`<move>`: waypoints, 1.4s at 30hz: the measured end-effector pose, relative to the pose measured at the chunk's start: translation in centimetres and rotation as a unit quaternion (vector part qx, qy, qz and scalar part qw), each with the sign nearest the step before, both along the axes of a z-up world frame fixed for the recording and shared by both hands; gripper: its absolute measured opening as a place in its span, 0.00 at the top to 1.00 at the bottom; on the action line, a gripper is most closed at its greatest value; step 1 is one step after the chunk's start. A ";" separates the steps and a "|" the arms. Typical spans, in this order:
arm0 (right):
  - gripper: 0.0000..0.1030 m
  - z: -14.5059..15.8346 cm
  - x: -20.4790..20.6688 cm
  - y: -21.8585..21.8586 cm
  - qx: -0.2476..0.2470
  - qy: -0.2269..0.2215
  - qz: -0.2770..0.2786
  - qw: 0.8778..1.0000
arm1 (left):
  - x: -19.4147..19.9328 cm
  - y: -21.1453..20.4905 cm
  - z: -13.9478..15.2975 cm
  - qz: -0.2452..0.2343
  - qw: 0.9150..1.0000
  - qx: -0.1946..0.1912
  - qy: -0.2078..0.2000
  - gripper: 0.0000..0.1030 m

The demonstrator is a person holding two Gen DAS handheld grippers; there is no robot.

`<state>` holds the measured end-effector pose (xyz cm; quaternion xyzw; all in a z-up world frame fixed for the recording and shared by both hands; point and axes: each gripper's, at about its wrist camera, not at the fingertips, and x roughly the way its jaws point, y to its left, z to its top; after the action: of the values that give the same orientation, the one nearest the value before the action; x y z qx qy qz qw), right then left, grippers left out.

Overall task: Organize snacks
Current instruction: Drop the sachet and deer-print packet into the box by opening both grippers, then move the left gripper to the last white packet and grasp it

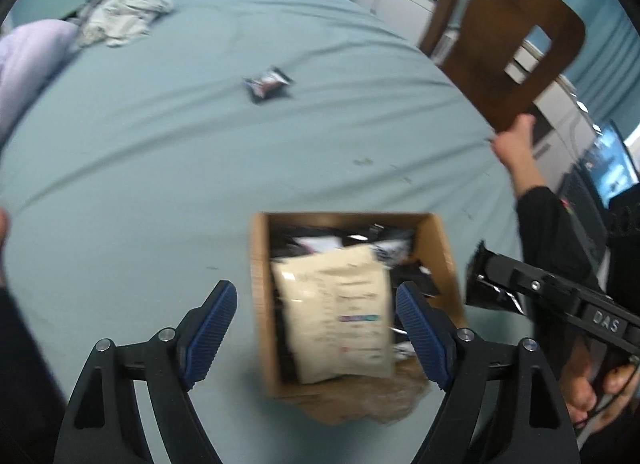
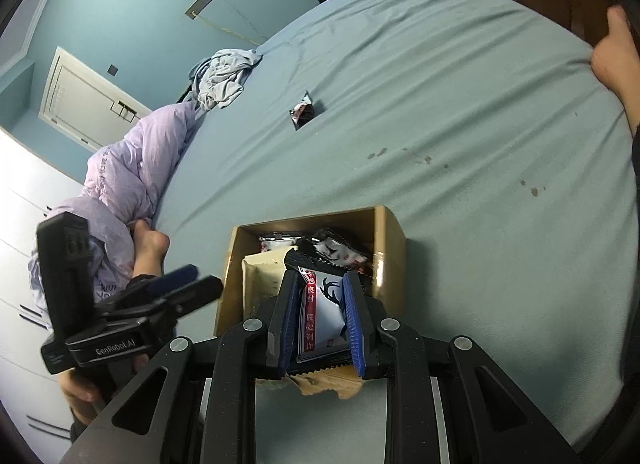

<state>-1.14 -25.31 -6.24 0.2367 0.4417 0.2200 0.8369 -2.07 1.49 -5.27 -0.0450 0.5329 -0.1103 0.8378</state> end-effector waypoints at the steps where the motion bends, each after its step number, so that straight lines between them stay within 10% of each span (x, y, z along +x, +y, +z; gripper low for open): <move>1: 0.79 0.1 -0.1 0.5 -0.007 -0.004 0.004 1.000 | 0.2 0.6 0.2 0.009 1.000 0.007 -0.005 0.20; 12: 0.73 -1.0 1.0 5.5 -0.036 0.022 0.063 0.997 | -0.6 2.0 1.7 0.032 0.997 0.058 -0.044 0.19; 14: 0.42 -1.1 1.7 4.6 0.007 0.048 0.057 0.997 | -0.5 1.6 1.6 0.025 0.997 0.060 -0.044 0.19; 20: 0.27 1.0 2.0 0.3 0.021 0.026 0.001 0.999 | 0.2 1.2 1.4 0.014 0.997 0.071 -0.040 0.19; 27: 0.27 1.4 2.0 -1.5 -0.087 0.002 -0.016 0.996 | 1.7 0.6 1.6 0.016 0.995 0.090 -0.045 0.19; 42: 0.27 -0.5 2.5 -0.7 -0.084 -0.032 0.021 0.996 | 6.4 -1.0 1.5 0.005 0.992 0.116 -0.049 0.19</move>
<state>1.37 -25.99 -6.72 0.1489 0.4368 0.2066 0.8628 4.33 0.51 -3.74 0.0553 0.5005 -0.0460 0.8627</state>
